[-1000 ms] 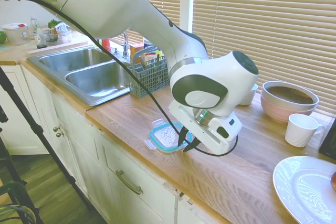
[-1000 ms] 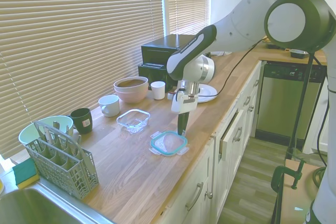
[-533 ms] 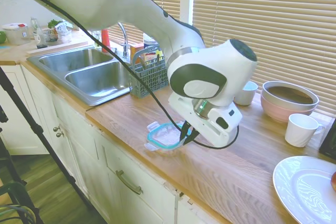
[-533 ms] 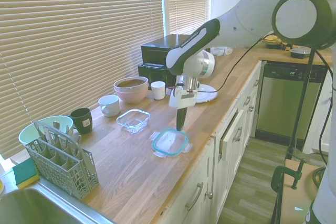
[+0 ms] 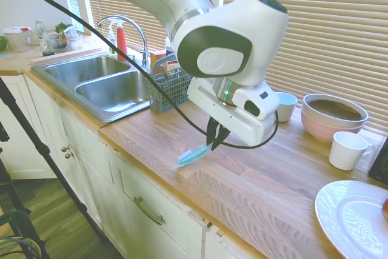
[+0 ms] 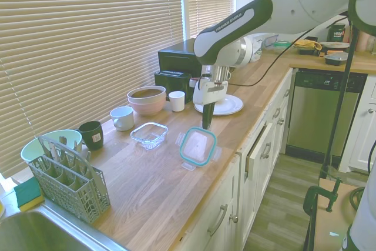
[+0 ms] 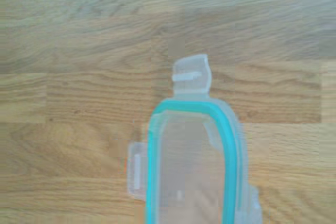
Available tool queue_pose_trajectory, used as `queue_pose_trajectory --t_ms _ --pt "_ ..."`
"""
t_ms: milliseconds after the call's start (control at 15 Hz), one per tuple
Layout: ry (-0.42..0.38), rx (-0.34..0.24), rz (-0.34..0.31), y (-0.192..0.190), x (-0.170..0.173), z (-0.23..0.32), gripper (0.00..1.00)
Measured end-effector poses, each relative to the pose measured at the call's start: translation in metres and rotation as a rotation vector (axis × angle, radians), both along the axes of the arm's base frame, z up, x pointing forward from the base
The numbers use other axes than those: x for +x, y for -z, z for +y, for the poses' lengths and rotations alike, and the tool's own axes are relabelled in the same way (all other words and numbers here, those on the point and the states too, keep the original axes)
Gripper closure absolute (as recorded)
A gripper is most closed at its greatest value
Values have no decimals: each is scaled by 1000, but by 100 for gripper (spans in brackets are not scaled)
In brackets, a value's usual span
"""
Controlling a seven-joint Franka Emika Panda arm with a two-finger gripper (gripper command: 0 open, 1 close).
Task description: Cover the lid of the food container
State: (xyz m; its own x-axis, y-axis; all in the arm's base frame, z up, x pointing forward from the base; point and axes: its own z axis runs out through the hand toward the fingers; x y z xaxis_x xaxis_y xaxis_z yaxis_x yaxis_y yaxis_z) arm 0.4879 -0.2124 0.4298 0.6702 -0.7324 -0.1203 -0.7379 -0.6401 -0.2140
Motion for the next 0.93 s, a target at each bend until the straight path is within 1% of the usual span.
queue_pose_trajectory --t_ms 200,333,667,933 --pt "12 -31 -9 -24 -7 1 100" --pt "12 -51 -4 -33 -9 0 100" --pt "23 -91 -3 -75 -2 -8 100" --pt "44 -105 2 -109 13 -32 100"
